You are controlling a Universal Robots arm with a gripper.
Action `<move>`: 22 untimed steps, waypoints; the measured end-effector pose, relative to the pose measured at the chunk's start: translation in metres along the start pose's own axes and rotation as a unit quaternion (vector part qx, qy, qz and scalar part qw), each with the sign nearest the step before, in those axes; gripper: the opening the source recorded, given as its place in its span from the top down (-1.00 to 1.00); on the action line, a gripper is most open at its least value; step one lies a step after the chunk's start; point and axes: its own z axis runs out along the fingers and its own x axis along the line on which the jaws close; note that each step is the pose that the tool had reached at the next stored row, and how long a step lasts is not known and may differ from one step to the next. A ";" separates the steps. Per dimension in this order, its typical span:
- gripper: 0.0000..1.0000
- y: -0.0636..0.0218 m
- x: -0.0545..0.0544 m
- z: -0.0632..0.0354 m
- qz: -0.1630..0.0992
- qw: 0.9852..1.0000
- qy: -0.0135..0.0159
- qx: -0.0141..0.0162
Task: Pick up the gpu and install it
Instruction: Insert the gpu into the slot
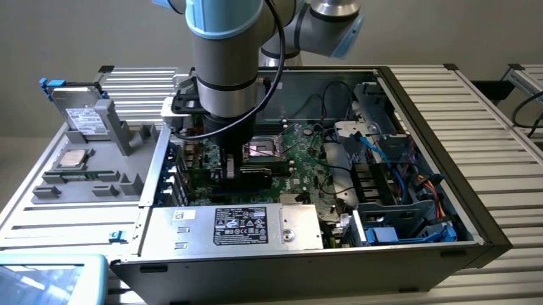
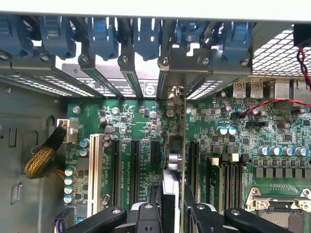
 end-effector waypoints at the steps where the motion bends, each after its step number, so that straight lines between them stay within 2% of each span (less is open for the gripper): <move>1: 0.44 0.0002 0.000 0.0000 0.000 1.000 0.000 0.000; 3: 0.41 0.0003 0.000 -0.0003 0.000 1.000 0.000 0.000; 4: 0.29 0.0002 0.000 -0.0007 0.000 1.000 0.000 0.000; 7: 0.29 0.0001 0.000 -0.0051 0.000 1.000 0.000 0.001; 19: 0.29 0.0022 -0.001 -0.0586 0.000 1.000 0.000 0.002; 20: 0.29 0.0023 -0.001 -0.0622 0.000 1.000 0.000 0.002; 22: 0.29 0.0022 -0.001 -0.0625 0.000 1.000 0.000 0.001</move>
